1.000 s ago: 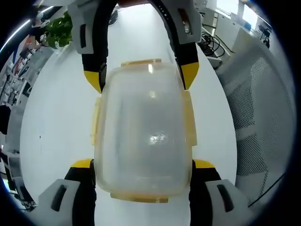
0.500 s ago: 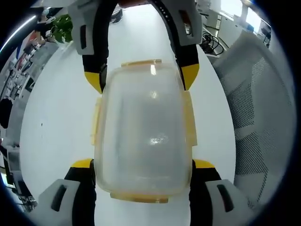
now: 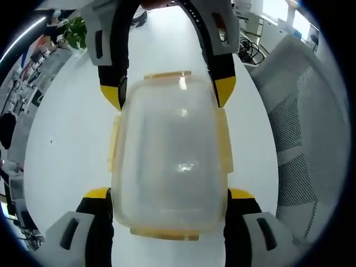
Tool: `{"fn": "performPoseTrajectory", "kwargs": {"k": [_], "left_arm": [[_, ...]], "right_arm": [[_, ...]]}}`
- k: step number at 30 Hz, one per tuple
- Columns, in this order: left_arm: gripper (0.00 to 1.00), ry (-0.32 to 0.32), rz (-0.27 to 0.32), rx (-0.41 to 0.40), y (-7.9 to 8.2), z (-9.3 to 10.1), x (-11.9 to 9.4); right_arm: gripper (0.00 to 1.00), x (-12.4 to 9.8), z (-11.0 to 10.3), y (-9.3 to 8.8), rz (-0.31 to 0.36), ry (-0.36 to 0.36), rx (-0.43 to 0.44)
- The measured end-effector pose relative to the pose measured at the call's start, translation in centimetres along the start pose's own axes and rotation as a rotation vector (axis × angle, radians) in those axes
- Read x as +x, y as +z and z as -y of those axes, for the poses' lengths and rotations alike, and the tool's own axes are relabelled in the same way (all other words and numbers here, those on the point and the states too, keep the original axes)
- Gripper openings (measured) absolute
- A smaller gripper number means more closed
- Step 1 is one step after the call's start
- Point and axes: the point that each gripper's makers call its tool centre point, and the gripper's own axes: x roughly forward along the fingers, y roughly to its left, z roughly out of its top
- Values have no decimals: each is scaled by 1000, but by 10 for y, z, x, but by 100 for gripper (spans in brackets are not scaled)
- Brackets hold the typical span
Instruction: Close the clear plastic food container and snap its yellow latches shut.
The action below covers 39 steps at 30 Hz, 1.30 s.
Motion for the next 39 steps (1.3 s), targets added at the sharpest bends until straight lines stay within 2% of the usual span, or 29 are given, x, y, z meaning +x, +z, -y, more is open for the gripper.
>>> {"fn": "performPoseTrajectory", "kwargs": {"k": [7, 39], "left_arm": [[83, 0, -1, 2, 0, 0, 0], [83, 7, -7, -9, -6, -50, 7]], "right_arm": [[73, 0, 1, 0, 6, 3, -1], [73, 3, 51, 3, -4, 2, -17]]}}
